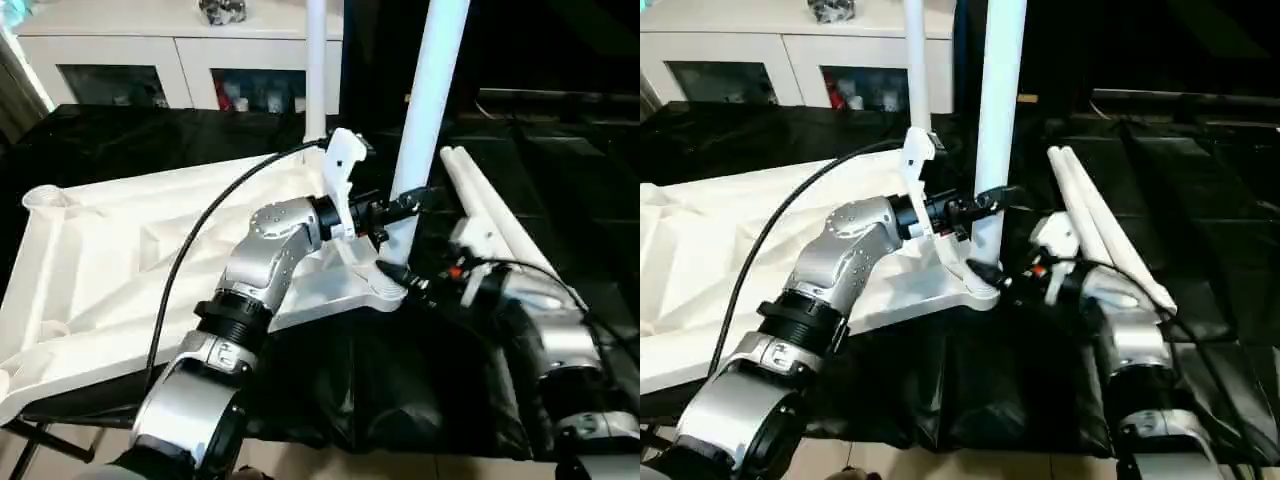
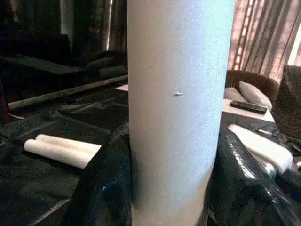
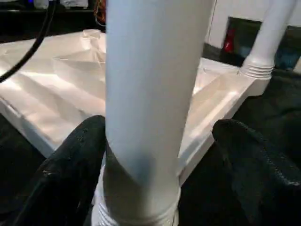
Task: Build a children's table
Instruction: Insert table leg to table base
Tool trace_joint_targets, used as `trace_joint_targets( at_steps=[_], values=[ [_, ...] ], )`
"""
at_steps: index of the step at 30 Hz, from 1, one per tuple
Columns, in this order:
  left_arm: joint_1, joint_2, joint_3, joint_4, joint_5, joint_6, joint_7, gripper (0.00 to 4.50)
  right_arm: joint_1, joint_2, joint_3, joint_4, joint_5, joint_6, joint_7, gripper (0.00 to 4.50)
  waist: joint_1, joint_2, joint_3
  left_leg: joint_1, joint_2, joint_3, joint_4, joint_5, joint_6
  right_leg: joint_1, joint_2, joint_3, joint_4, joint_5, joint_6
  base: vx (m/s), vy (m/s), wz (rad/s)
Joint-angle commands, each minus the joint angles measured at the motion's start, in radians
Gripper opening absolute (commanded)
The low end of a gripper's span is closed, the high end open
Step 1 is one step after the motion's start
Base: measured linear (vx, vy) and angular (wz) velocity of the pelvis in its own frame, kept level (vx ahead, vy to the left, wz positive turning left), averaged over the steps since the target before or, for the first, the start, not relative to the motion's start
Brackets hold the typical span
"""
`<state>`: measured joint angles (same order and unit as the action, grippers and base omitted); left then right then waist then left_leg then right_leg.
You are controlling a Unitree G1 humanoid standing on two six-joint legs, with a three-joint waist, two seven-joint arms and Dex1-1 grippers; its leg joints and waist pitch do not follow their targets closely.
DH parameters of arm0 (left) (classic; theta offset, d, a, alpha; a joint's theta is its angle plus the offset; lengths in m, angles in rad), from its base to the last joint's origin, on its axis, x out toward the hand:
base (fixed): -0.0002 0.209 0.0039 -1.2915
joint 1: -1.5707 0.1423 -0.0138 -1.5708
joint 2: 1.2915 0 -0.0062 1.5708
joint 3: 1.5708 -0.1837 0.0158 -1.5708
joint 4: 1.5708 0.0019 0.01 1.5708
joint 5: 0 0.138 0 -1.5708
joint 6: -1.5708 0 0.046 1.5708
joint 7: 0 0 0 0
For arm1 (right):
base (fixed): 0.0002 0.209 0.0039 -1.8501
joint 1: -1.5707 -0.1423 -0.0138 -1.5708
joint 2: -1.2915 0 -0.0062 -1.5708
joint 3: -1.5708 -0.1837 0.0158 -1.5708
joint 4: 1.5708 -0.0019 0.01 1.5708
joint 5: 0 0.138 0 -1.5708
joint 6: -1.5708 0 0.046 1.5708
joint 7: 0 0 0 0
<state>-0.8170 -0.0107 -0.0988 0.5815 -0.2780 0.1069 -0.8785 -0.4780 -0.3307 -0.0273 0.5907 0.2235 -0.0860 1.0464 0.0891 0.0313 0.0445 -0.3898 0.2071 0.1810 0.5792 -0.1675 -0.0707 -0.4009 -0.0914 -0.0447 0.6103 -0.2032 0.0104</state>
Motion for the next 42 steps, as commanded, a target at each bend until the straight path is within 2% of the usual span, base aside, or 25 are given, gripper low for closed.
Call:
trace_joint_targets(
  at_steps=[1, 6, 10, 11, 24, 26, 29, 30, 31, 36, 39, 42],
  values=[
    [0.017, 0.021, -0.011, -0.011, 0.029, -0.003, 0.000, 1.83, -0.023, -0.007, 0.013, -0.003, -0.011, 0.030, -0.001, 3.92, 0.007, -0.021, -0.060, 0.012, 0.018, 0.001, -0.058, -0.177, 0.109, 0.052, -0.041, 0.023, -0.074, -0.097, -0.258, 0.000, 0.000, 0.00],
    [0.019, 0.026, -0.018, -0.007, 0.036, -0.007, -0.001, 1.83, -0.027, 0.000, 0.046, -0.033, -0.021, 0.082, -0.006, 3.92, 0.007, -0.017, -0.062, 0.012, 0.018, 0.001, -0.056, -0.153, 0.112, 0.054, -0.039, 0.022, -0.066, -0.037, -0.270, 0.000, 0.000, 0.00],
    [0.018, 0.027, -0.021, -0.001, 0.040, -0.009, 0.000, 1.83, -0.034, 0.009, 0.059, -0.031, -0.028, 0.092, -0.011, 3.92, 0.008, -0.019, -0.063, 0.013, 0.017, 0.001, -0.054, -0.146, 0.113, 0.055, -0.040, 0.022, -0.064, -0.022, -0.274, 0.000, 0.000, 0.00],
    [0.017, 0.028, -0.024, 0.004, 0.042, -0.011, 0.001, 1.83, -0.041, 0.014, 0.063, -0.024, -0.031, 0.094, -0.013, 3.92, 0.008, -0.016, -0.063, 0.012, 0.017, 0.001, -0.054, -0.149, 0.112, 0.055, -0.040, 0.022, -0.064, -0.022, -0.275, 0.000, 0.000, 0.00],
    [0.005, 0.029, -0.041, 0.027, 0.057, -0.019, 0.008, 1.83, -0.066, 0.012, 0.080, -0.002, -0.051, 0.119, -0.040, 2.73, 0.008, -0.016, -0.065, 0.014, 0.017, 0.001, -0.052, -0.153, 0.104, 0.057, -0.040, 0.022, -0.060, -0.002, -0.282, 0.000, 0.000, 0.00],
    [0.001, 0.029, -0.042, 0.031, 0.059, -0.020, 0.007, 1.83, -0.067, 0.008, 0.085, 0.001, -0.053, 0.119, -0.042, 2.49, 0.009, -0.012, -0.064, 0.015, 0.017, 0.000, -0.052, -0.161, 0.101, 0.056, -0.040, 0.023, -0.061, -0.012, -0.282, 0.000, 0.000, 0.00],
    [-0.002, 0.028, -0.044, 0.036, 0.062, -0.021, 0.006, 1.83, -0.067, 0.003, 0.090, -0.001, -0.054, 0.123, -0.041, 2.28, 0.007, -0.015, -0.063, 0.014, 0.017, 0.000, -0.053, -0.171, 0.096, 0.057, -0.040, 0.023, -0.062, -0.026, -0.279, 0.000, 0.000, 0.00],
    [-0.004, 0.028, -0.046, 0.040, 0.063, -0.023, 0.005, 1.83, -0.065, 0.002, 0.092, -0.002, -0.056, 0.123, -0.041, 2.19, 0.008, -0.008, -0.063, 0.016, 0.017, 0.000, -0.053, -0.179, 0.093, 0.056, -0.040, 0.023, -0.063, -0.036, -0.278, 0.000, 0.000, 0.00],
    [-0.004, 0.028, -0.046, 0.040, 0.063, -0.023, 0.005, 1.83, -0.065, 0.002, 0.092, -0.002, -0.056, 0.123, -0.041, 2.09, 0.007, -0.011, -0.062, 0.017, 0.017, 0.000, -0.054, -0.187, 0.088, 0.055, -0.040, 0.023, -0.066, -0.046, -0.275, 0.000, 0.000, 0.00],
    [-0.009, 0.029, -0.055, 0.051, 0.067, -0.027, -0.003, 1.83, -0.061, 0.000, 0.095, -0.006, -0.060, 0.127, -0.037, 1.98, 0.007, -0.011, -0.064, 0.016, 0.017, -0.001, -0.054, -0.190, 0.082, 0.056, -0.039, 0.024, -0.064, -0.039, -0.276, 0.000, 0.000, 0.00],
    [-0.012, 0.027, -0.059, 0.055, 0.068, -0.022, -0.012, 1.83, -0.060, -0.001, 0.096, -0.006, -0.059, 0.131, -0.037, 1.97, 0.008, -0.005, -0.064, 0.017, 0.016, -0.001, -0.054, -0.188, 0.082, 0.056, -0.039, 0.023, -0.063, -0.027, -0.278, 0.000, 0.000, 0.00],
    [-0.015, 0.027, -0.065, 0.061, 0.075, -0.017, -0.014, 1.83, -0.059, 0.001, 0.098, -0.002, -0.059, 0.135, -0.039, 1.97, 0.008, -0.008, -0.064, 0.016, 0.016, -0.001, -0.054, -0.190, 0.082, 0.057, -0.039, 0.023, -0.063, -0.023, -0.280, 0.000, 0.000, 0.00]
  ],
)
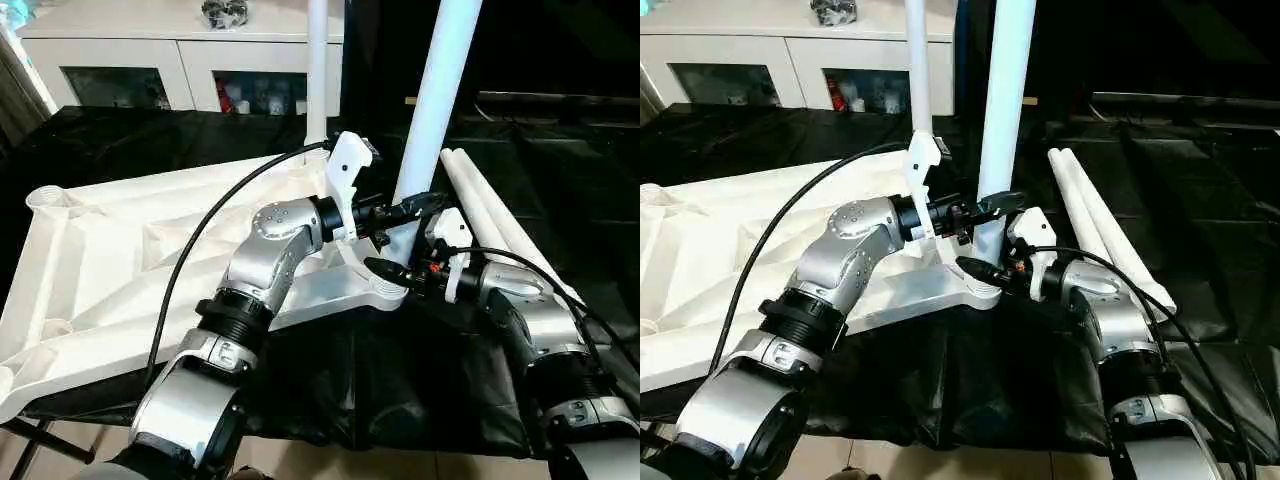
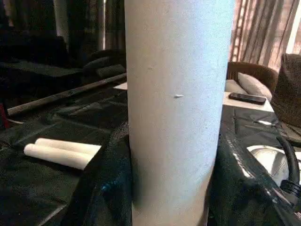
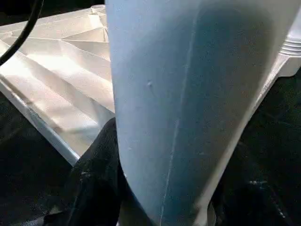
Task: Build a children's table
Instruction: Insert table leg to table base
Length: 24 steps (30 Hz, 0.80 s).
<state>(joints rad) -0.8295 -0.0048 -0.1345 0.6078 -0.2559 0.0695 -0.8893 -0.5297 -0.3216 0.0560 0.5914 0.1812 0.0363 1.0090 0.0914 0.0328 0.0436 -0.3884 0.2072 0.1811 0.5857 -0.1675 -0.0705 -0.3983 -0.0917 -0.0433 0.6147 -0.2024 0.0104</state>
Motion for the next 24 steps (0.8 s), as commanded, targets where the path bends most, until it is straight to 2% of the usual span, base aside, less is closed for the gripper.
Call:
trace_joint_targets(
  at_steps=[1, 4, 5, 9, 11, 12, 14, 15, 16, 18, 20, 21, 22, 24],
  values=[
    [-0.008, 0.021, -0.033, 0.045, 0.068, 0.015, 0.019, 1.83, -0.005, -0.006, 0.015, 0.004, -0.016, 0.016, -0.005, 1.97, 0.006, -0.007, -0.064, 0.015, 0.016, -0.001, -0.060, -0.190, 0.082, 0.055, -0.039, 0.021, -0.067, -0.024, -0.281, 0.000, 0.000, 0.00],
    [-0.020, 0.022, -0.024, 0.062, 0.064, 0.035, 0.033, 1.83, -0.004, -0.003, 0.016, 0.017, -0.019, 0.019, -0.010, 1.97, 0.006, -0.008, -0.062, 0.016, 0.016, -0.001, -0.062, -0.207, 0.074, 0.054, -0.039, 0.021, -0.070, -0.050, -0.277, 0.000, 0.000, 0.00],
    [-0.020, 0.026, -0.018, 0.055, 0.053, 0.046, 0.026, 2.39, -0.003, -0.002, 0.016, 0.021, -0.018, 0.023, -0.011, 1.97, 0.006, -0.008, -0.061, 0.016, 0.016, -0.002, -0.064, -0.214, 0.070, 0.054, -0.040, 0.021, -0.072, -0.064, -0.274, 0.000, 0.000, 0.00],
    [-0.004, 0.043, -0.002, 0.029, 0.050, 0.032, 0.040, 2.61, -0.005, 0.001, 0.015, 0.033, -0.017, 0.029, -0.013, 1.97, 0.005, -0.009, -0.061, 0.016, 0.016, -0.003, -0.065, -0.219, 0.067, 0.054, -0.040, 0.022, -0.074, -0.085, -0.268, 0.000, 0.000, 0.00],
    [0.018, 0.060, 0.016, 0.005, 0.042, 0.029, 0.046, 2.94, -0.006, 0.001, 0.015, 0.040, -0.017, 0.030, -0.014, 1.96, 0.004, -0.011, -0.061, 0.016, 0.016, -0.002, -0.064, -0.214, 0.068, 0.054, -0.040, 0.022, -0.073, -0.081, -0.269, 0.000, 0.000, 0.00],
    [0.030, 0.071, 0.022, -0.011, 0.035, 0.034, 0.038, 2.96, -0.007, 0.001, 0.014, 0.041, -0.016, 0.033, -0.013, 1.96, 0.003, -0.018, -0.061, 0.013, 0.017, -0.003, -0.065, -0.206, 0.071, 0.056, -0.041, 0.021, -0.071, -0.077, -0.269, 0.000, 0.000, 0.00],
    [0.052, 0.089, 0.027, -0.041, 0.024, 0.048, 0.021, 2.96, -0.010, 0.001, 0.012, 0.045, -0.014, 0.036, -0.014, 1.96, 0.002, -0.014, -0.061, 0.014, 0.016, -0.003, -0.064, -0.200, 0.076, 0.055, -0.041, 0.022, -0.071, -0.078, -0.267, 0.000, 0.000, 0.00],
    [0.061, 0.097, 0.028, -0.055, 0.020, 0.055, 0.013, 2.96, -0.011, 0.001, 0.012, 0.047, -0.014, 0.036, -0.014, 1.96, 0.002, -0.020, -0.061, 0.015, 0.015, 0.000, -0.063, -0.199, 0.079, 0.053, -0.040, 0.022, -0.073, -0.080, -0.266, 0.000, 0.000, 0.00],
    [0.084, 0.116, 0.030, -0.089, 0.010, 0.072, -0.004, 2.96, -0.013, 0.001, 0.012, 0.051, -0.013, 0.037, -0.014, 1.96, 0.003, -0.019, -0.062, 0.012, 0.016, -0.001, -0.064, -0.187, 0.082, 0.055, -0.041, 0.022, -0.070, -0.075, -0.268, 0.000, 0.000, 0.00],
    [0.128, 0.155, 0.031, -0.158, -0.007, 0.109, -0.043, 2.96, -0.016, 0.002, 0.012, 0.060, -0.014, 0.037, -0.014, 1.96, 0.004, -0.014, -0.062, 0.016, 0.020, -0.001, -0.064, -0.189, 0.078, 0.050, -0.041, 0.022, -0.067, -0.075, -0.275, 0.000, 0.000, 0.00],
    [0.185, 0.216, 0.019, -0.246, -0.030, 0.165, -0.107, 2.96, -0.021, 0.002, 0.012, 0.074, -0.015, 0.040, -0.018, 1.96, 0.000, -0.008, -0.061, 0.015, 0.020, -0.001, -0.068, -0.201, 0.071, 0.047, -0.037, 0.022, -0.066, -0.091, -0.270, 0.000, 0.000, 0.00],
    [0.187, 0.219, 0.018, -0.249, -0.030, 0.167, -0.110, 2.96, -0.021, 0.002, 0.012, 0.074, -0.015, 0.040, -0.019, 1.96, 0.000, -0.006, -0.062, 0.018, 0.020, -0.001, -0.067, -0.207, 0.065, 0.045, -0.036, 0.022, -0.065, -0.094, -0.268, 0.000, 0.000, 0.00],
    [0.215, 0.255, 0.006, -0.286, -0.030, 0.187, -0.136, 2.96, -0.024, 0.001, 0.010, 0.085, -0.015, 0.040, -0.023, 1.96, 0.002, -0.002, -0.061, 0.021, 0.021, -0.001, -0.069, -0.222, 0.054, 0.042, -0.035, 0.022, -0.066, -0.107, -0.265, 0.000, 0.000, 0.00],
    [0.259, 0.318, -0.032, -0.319, 0.005, 0.180, -0.180, 2.96, -0.026, -0.001, 0.009, 0.100, -0.020, 0.036, -0.030, 1.96, 0.000, -0.001, -0.057, 0.025, 0.024, -0.001, -0.077, -0.270, 0.032, 0.038, -0.036, 0.024, -0.073, -0.163, -0.253, 0.000, 0.000, 0.00]
  ],
)
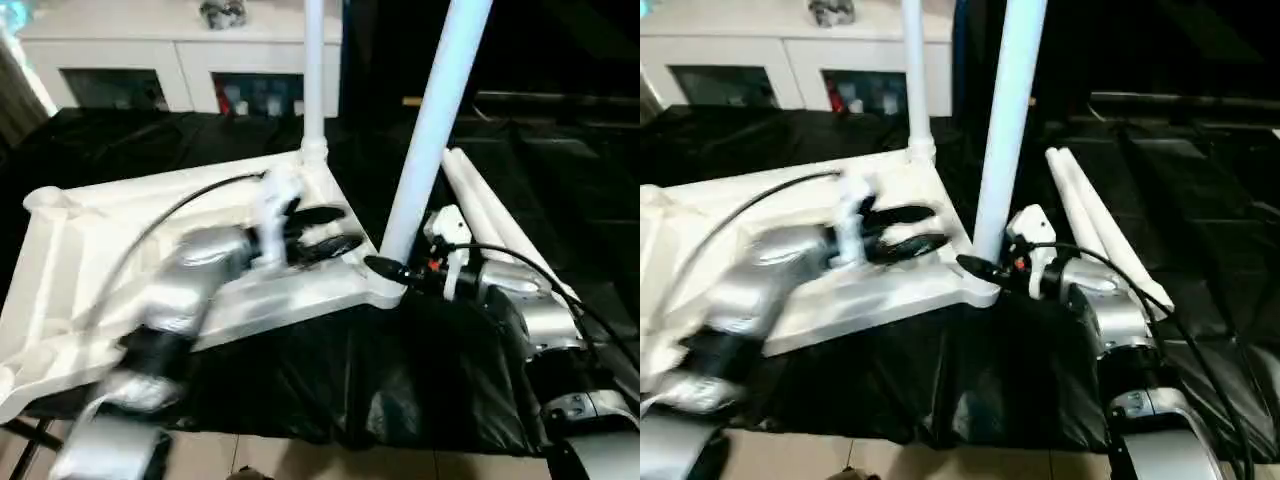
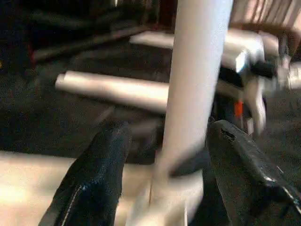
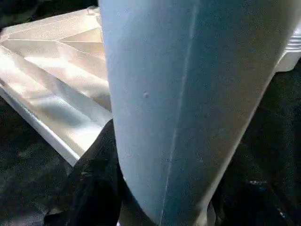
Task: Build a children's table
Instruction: Insert table leg to table base
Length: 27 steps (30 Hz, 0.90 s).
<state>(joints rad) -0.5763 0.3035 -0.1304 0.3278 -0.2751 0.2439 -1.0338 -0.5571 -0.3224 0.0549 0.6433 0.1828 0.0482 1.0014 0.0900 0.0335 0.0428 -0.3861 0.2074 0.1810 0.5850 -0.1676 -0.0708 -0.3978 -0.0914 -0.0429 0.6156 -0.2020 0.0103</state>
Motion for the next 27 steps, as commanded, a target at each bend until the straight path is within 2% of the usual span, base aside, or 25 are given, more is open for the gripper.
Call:
trace_joint_targets(
  at_steps=[1, 4, 7, 9, 10, 11, 16, 18, 27],
  values=[
    [0.021, 0.035, -0.060, -0.033, 0.063, -0.019, -0.043, 2.96, 0.001, -0.001, 0.009, 0.052, -0.022, 0.024, -0.025, 1.96, 0.001, -0.001, -0.054, 0.023, 0.022, -0.002, -0.077, -0.291, 0.023, 0.035, -0.035, 0.024, -0.077, -0.189, -0.242, 0.000, 0.000, 0.00],
    [0.052, 0.073, -0.109, -0.010, 0.136, -0.047, -0.042, 2.96, 0.004, 0.002, 0.010, 0.051, -0.023, 0.024, -0.027, 1.96, -0.002, -0.001, -0.051, 0.024, 0.022, -0.004, -0.082, -0.329, 0.003, 0.034, -0.039, 0.027, -0.082, -0.242, -0.217, 0.000, 0.000, 0.00],
    [0.061, 0.073, -0.147, 0.030, 0.203, -0.050, 0.025, 2.60, 0.011, 0.005, 0.015, 0.039, -0.022, 0.028, -0.026, 1.96, -0.002, -0.003, -0.053, 0.025, 0.020, -0.004, -0.082, -0.325, -0.006, 0.032, -0.040, 0.030, -0.084, -0.251, -0.198, 0.000, 0.000, 0.00],
    [0.062, 0.070, -0.155, 0.033, 0.210, -0.026, 0.043, 2.56, 0.012, 0.006, 0.016, 0.037, -0.023, 0.028, -0.026, 1.96, -0.001, -0.005, -0.056, 0.020, 0.019, -0.004, -0.080, -0.288, -0.003, 0.037, -0.040, 0.029, -0.080, -0.204, -0.204, 0.000, 0.000, 0.00],
    [0.064, 0.070, -0.160, 0.029, 0.210, -0.006, 0.050, 2.38, 0.012, 0.006, 0.016, 0.035, -0.023, 0.027, -0.025, 1.96, -0.001, -0.005, -0.056, 0.020, 0.019, -0.003, -0.079, -0.277, 0.000, 0.036, -0.039, 0.028, -0.076, -0.183, -0.212, 0.000, 0.000, 0.00],
    [0.065, 0.072, -0.165, 0.027, 0.210, 0.007, 0.049, 2.38, 0.013, 0.007, 0.017, 0.032, -0.023, 0.028, -0.024, 1.96, -0.001, -0.002, -0.057, 0.020, 0.018, -0.003, -0.078, -0.273, 0.002, 0.036, -0.039, 0.028, -0.076, -0.175, -0.216, 0.000, 0.000, 0.00],
    [0.066, 0.079, -0.182, 0.044, 0.240, 0.040, 0.060, 1.90, 0.015, 0.004, 0.019, 0.032, -0.026, 0.023, -0.023, 1.96, -0.003, -0.004, -0.059, 0.017, 0.016, -0.002, -0.074, -0.242, 0.017, 0.040, -0.037, 0.027, -0.071, -0.118, -0.235, 0.000, 0.000, 0.00],
    [0.060, 0.086, -0.189, 0.072, 0.267, 0.031, 0.064, 1.80, 0.019, 0.000, 0.020, 0.026, -0.026, 0.024, -0.020, 1.96, -0.004, -0.001, -0.059, 0.019, 0.016, -0.002, -0.074, -0.255, 0.017, 0.039, -0.037, 0.026, -0.074, -0.132, -0.234, 0.000, 0.000, 0.00],
    [0.054, 0.088, -0.206, 0.076, 0.269, 0.035, 0.045, 1.11, 0.016, -0.007, 0.018, 0.032, -0.026, 0.024, -0.018, 1.96, -0.001, 0.001, -0.058, 0.021, 0.017, -0.003, -0.075, -0.274, 0.008, 0.038, -0.038, 0.027, -0.075, -0.148, -0.237, 0.000, 0.000, 0.00]
  ],
)
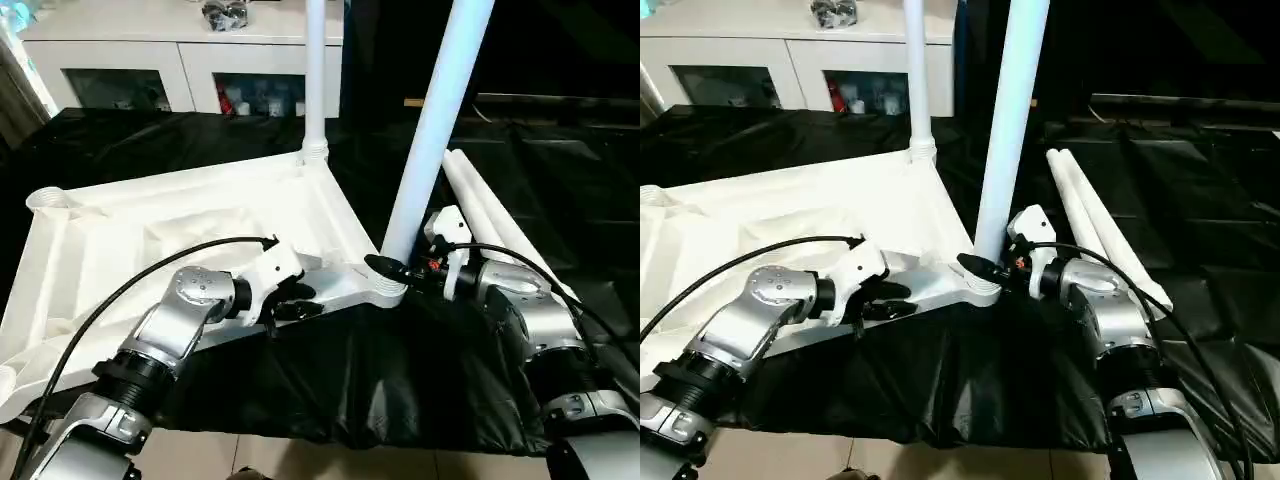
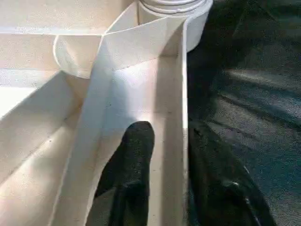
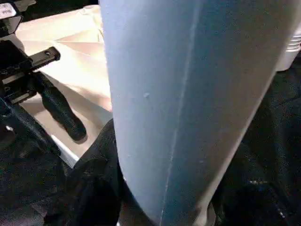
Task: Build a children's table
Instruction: Insert table leg to table base
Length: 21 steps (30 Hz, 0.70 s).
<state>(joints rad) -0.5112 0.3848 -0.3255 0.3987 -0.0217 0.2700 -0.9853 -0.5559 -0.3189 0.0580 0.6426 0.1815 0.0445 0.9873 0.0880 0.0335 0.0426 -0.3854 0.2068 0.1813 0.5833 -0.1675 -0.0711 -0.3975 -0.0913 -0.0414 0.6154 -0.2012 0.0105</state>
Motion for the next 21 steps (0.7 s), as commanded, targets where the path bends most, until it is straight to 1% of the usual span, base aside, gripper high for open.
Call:
trace_joint_targets(
  at_steps=[1, 4, 5, 6, 8, 9, 10, 11, 12, 13, 14, 15, 16, 17, 18, 21],
  values=[
    [-0.013, 0.004, -0.010, 0.008, 0.018, 0.008, -0.005, 1.02, 0.015, -0.011, 0.015, 0.033, -0.025, 0.028, -0.005, 1.96, 0.000, 0.002, -0.058, 0.020, 0.017, -0.003, -0.073, -0.271, 0.009, 0.038, -0.038, 0.025, -0.074, -0.142, -0.239, 0.000, 0.000, 0.00],
    [-0.022, -0.003, -0.011, 0.021, 0.015, 0.008, -0.017, 0.90, 0.017, -0.013, 0.019, 0.021, -0.026, 0.036, -0.004, 1.96, -0.001, 0.002, -0.058, 0.020, 0.017, -0.002, -0.072, -0.264, 0.011, 0.039, -0.036, 0.025, -0.074, -0.133, -0.241, 0.000, 0.000, 0.00],
    [-0.023, -0.003, -0.013, 0.023, 0.014, 0.009, -0.021, 0.74, 0.018, -0.013, 0.020, 0.019, -0.026, 0.037, -0.003, 1.96, -0.001, 0.001, -0.058, 0.020, 0.016, -0.002, -0.072, -0.266, 0.011, 0.039, -0.036, 0.025, -0.074, -0.136, -0.240, 0.000, 0.000, 0.00],
    [-0.024, -0.002, -0.016, 0.025, 0.016, 0.008, -0.021, 0.74, 0.018, -0.014, 0.021, 0.016, -0.026, 0.039, -0.002, 1.96, -0.001, 0.001, -0.058, 0.019, 0.016, -0.003, -0.073, -0.269, 0.011, 0.040, -0.037, 0.025, -0.075, -0.142, -0.240, 0.000, 0.000, 0.00],
    [-0.027, 0.005, -0.030, 0.031, 0.028, 0.005, -0.027, 0.55, 0.020, -0.018, 0.022, 0.007, -0.025, 0.047, 0.001, 1.96, -0.001, -0.003, -0.058, 0.019, 0.017, -0.002, -0.073, -0.270, 0.011, 0.039, -0.038, 0.025, -0.076, -0.152, -0.237, 0.000, 0.000, 0.00],
    [-0.027, 0.007, -0.033, 0.031, 0.031, 0.006, -0.027, 0.55, 0.021, -0.019, 0.023, 0.003, -0.025, 0.049, 0.003, 1.96, 0.000, -0.003, -0.058, 0.020, 0.017, -0.003, -0.073, -0.268, 0.012, 0.040, -0.038, 0.025, -0.075, -0.153, -0.236, 0.000, 0.000, 0.00],
    [-0.027, 0.007, -0.034, 0.030, 0.032, 0.007, -0.028, 0.46, 0.022, -0.020, 0.024, 0.002, -0.025, 0.051, 0.004, 1.96, 0.001, -0.002, -0.059, 0.020, 0.018, -0.003, -0.073, -0.263, 0.013, 0.039, -0.038, 0.025, -0.074, -0.149, -0.235, 0.000, 0.000, 0.00],
    [-0.027, 0.007, -0.034, 0.029, 0.031, 0.010, -0.028, 0.36, 0.021, -0.022, 0.025, 0.001, -0.027, 0.054, 0.004, 1.96, 0.000, -0.004, -0.058, 0.019, 0.018, -0.003, -0.073, -0.260, 0.014, 0.040, -0.038, 0.025, -0.074, -0.145, -0.236, 0.000, 0.000, 0.00],
    [-0.028, 0.006, -0.033, 0.027, 0.031, 0.013, -0.029, 0.19, 0.021, -0.023, 0.025, 0.000, -0.027, 0.056, 0.005, 1.96, 0.001, -0.002, -0.059, 0.020, 0.018, -0.003, -0.072, -0.257, 0.014, 0.039, -0.038, 0.025, -0.073, -0.141, -0.237, 0.000, 0.000, 0.00],
    [-0.028, 0.007, -0.033, 0.026, 0.032, 0.016, -0.030, 0.19, 0.020, -0.025, 0.026, 0.000, -0.029, 0.058, 0.004, 1.96, 0.001, -0.004, -0.058, 0.019, 0.018, -0.002, -0.072, -0.256, 0.015, 0.039, -0.038, 0.025, -0.073, -0.140, -0.238, 0.000, 0.000, 0.00],
    [-0.028, 0.007, -0.033, 0.026, 0.032, 0.016, -0.030, 0.13, 0.020, -0.025, 0.026, 0.000, -0.029, 0.058, 0.004, 1.96, 0.002, -0.003, -0.058, 0.020, 0.018, -0.002, -0.073, -0.259, 0.015, 0.039, -0.039, 0.025, -0.074, -0.147, -0.238, 0.000, 0.000, 0.00],
    [-0.029, 0.007, -0.033, 0.024, 0.032, 0.020, -0.034, 0.07, 0.017, -0.029, 0.029, 0.002, -0.033, 0.065, 0.001, 1.96, 0.002, -0.005, -0.058, 0.020, 0.017, -0.002, -0.072, -0.260, 0.015, 0.039, -0.039, 0.026, -0.074, -0.152, -0.237, 0.000, 0.000, 0.00],
    [-0.029, 0.006, -0.032, 0.022, 0.031, 0.020, -0.037, 0.07, 0.014, -0.032, 0.031, 0.003, -0.036, 0.081, -0.002, 1.96, 0.002, -0.005, -0.058, 0.020, 0.017, -0.002, -0.072, -0.259, 0.015, 0.039, -0.039, 0.026, -0.075, -0.154, -0.237, 0.000, 0.000, 0.00],
    [-0.029, 0.006, -0.032, 0.022, 0.031, 0.020, -0.037, 0.03, 0.014, -0.032, 0.031, 0.003, -0.036, 0.081, -0.002, 1.96, 0.001, -0.008, -0.057, 0.019, 0.017, -0.002, -0.073, -0.256, 0.016, 0.040, -0.038, 0.026, -0.075, -0.156, -0.235, 0.000, 0.000, 0.00],
    [-0.028, 0.006, -0.033, 0.017, 0.026, -0.002, -0.052, 0.01, 0.009, -0.043, 0.045, 0.002, -0.049, 0.132, -0.006, 1.96, 0.002, -0.008, -0.058, 0.019, 0.018, -0.002, -0.072, -0.252, 0.017, 0.040, -0.038, 0.026, -0.074, -0.155, -0.233, 0.000, 0.000, 0.00],
    [-0.018, 0.011, -0.036, -0.001, 0.013, -0.047, -0.083, 0.00, 0.005, -0.052, 0.057, 0.006, -0.056, 0.174, -0.001, 1.96, 0.002, -0.010, -0.058, 0.018, 0.017, -0.002, -0.072, -0.243, 0.019, 0.040, -0.037, 0.025, -0.074, -0.158, -0.229, 0.000, 0.000, 0.00]
  ],
)
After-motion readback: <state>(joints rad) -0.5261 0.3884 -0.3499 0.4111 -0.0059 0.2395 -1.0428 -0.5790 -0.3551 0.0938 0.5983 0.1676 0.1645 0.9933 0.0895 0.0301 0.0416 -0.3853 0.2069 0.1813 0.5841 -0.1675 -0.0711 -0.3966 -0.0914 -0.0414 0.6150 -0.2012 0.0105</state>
